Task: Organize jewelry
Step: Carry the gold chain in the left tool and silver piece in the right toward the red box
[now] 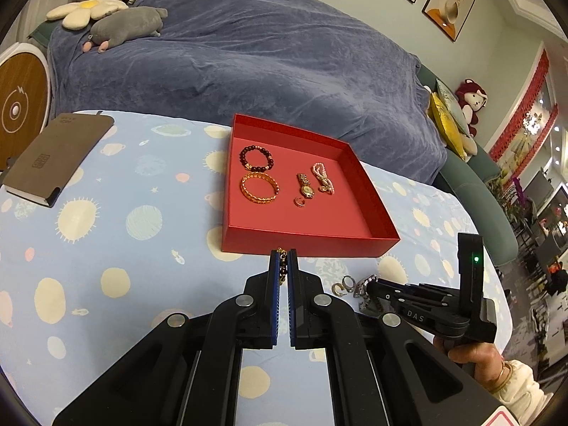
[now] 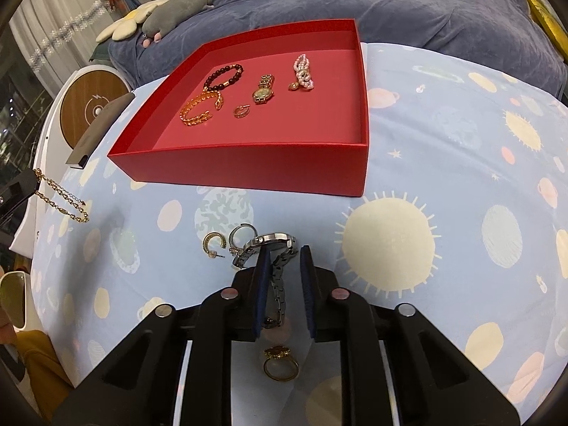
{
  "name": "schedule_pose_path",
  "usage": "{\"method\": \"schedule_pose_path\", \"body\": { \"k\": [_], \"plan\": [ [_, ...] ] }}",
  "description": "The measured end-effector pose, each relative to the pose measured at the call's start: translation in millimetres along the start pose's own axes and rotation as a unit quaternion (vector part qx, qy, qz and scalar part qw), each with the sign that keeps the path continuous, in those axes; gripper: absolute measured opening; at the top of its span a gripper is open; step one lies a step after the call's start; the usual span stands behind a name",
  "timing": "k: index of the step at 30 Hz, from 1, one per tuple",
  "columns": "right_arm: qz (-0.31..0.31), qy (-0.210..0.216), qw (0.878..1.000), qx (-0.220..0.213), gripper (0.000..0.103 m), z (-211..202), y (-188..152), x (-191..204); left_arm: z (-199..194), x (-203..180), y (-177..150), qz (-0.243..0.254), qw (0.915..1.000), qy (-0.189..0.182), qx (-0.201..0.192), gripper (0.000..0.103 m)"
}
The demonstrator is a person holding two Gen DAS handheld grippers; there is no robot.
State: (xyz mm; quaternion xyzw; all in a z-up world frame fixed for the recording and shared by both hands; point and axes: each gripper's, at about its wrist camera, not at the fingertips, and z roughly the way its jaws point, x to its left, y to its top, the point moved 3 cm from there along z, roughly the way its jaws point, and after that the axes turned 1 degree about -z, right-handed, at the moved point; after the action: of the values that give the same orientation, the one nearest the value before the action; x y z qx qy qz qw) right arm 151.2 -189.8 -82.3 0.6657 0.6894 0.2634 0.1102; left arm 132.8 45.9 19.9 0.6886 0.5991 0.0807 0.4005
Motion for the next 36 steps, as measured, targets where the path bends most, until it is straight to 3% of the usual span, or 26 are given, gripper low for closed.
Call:
{"method": "schedule_pose_path", "body": {
  "k": [4,13,21,28,36],
  "plan": [
    [-0.001,-0.006,1.000,-0.008,0.003,-2.7,0.6,2.2,-0.5,2.6,1.3,-0.016,0.9995,-0.026,0.006,0.002],
    [0.004,0.009,0.999,-0.031,0.002,-21.9,5.7,4.6,0.6,-0.3,0.0,-0.026,0.9980,-0.056,0.015,0.002],
    [-0.006,0.025,0.997,-0.067,0.002,-52.4,11.2,10.6,-2.9,-11.6,0.3,0.004,0.9979,-0.064,0.005,0.002],
    [-0.014,0.030,0.996,-0.087,0.002,-71.6,8.8,13.3,-5.0,-30.5,-3.1,0.065,0.9970,-0.039,-0.011,0.002],
    [-0.016,0.034,0.994,-0.107,0.002,-90.5,12.1,12.7,-2.2,-33.2,-4.6,0.079,0.9965,-0.025,-0.013,0.002]
  ]
}}
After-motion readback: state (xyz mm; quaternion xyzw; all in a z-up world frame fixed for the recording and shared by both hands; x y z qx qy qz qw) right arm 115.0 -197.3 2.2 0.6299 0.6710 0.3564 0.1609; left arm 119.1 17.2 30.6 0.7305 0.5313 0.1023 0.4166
